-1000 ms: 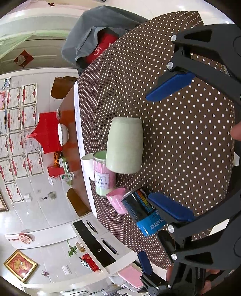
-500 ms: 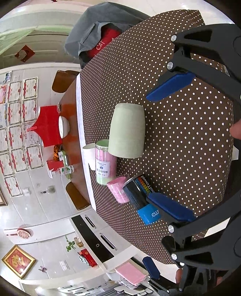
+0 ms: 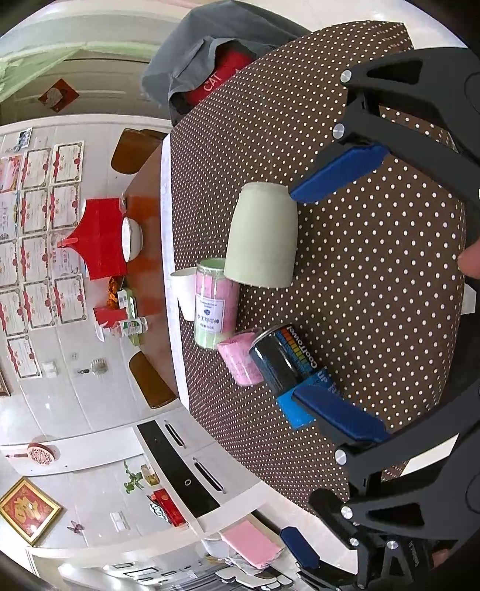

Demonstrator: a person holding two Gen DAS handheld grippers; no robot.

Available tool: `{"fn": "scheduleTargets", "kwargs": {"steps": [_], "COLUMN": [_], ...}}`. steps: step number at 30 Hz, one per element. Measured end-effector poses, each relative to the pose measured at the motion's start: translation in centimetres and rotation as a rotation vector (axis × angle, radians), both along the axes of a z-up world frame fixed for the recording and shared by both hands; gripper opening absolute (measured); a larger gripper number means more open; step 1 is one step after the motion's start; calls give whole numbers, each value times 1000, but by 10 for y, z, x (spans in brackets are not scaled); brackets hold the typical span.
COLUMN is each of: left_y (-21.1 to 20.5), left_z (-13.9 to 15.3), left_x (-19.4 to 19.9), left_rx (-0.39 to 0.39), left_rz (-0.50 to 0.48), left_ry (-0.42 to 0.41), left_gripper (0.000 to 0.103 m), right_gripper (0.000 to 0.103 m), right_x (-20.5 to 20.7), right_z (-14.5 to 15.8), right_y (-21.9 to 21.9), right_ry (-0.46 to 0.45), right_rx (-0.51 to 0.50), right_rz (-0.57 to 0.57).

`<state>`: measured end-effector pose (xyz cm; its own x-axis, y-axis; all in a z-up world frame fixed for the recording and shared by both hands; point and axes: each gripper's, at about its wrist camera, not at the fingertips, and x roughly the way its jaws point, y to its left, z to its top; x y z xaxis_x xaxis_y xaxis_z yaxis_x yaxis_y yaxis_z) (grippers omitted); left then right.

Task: Flip cup upside down
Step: 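Reach the right tool to the lying can and grasp its middle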

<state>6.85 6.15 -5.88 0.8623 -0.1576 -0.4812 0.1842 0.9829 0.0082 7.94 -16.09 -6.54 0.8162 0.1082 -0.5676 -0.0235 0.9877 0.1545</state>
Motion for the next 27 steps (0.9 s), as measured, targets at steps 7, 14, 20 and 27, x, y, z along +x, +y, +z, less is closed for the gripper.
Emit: {"fn": "scheduleTargets", "kwargs": {"steps": [7,14,20,27], "left_y": [15,30,45,55], "left_z": [3,2,2,1], "left_x": [-7,-7,-3,0], "left_rx": [-11,-4,-24,-23], "left_rz": [30,71,107,121], "left_ry": [-33,-55,-62,-75], "left_gripper": [96,96,96,96], "right_gripper": [97,97,97,97], "right_x": [5,20,44,74], "right_z": [4,4,-5,-23], "right_y": [16,22,23,39], "right_ry": [0,49,137,262], "right_rx": [-10,62,133,201], "right_rz": [14,31,26,45]}}
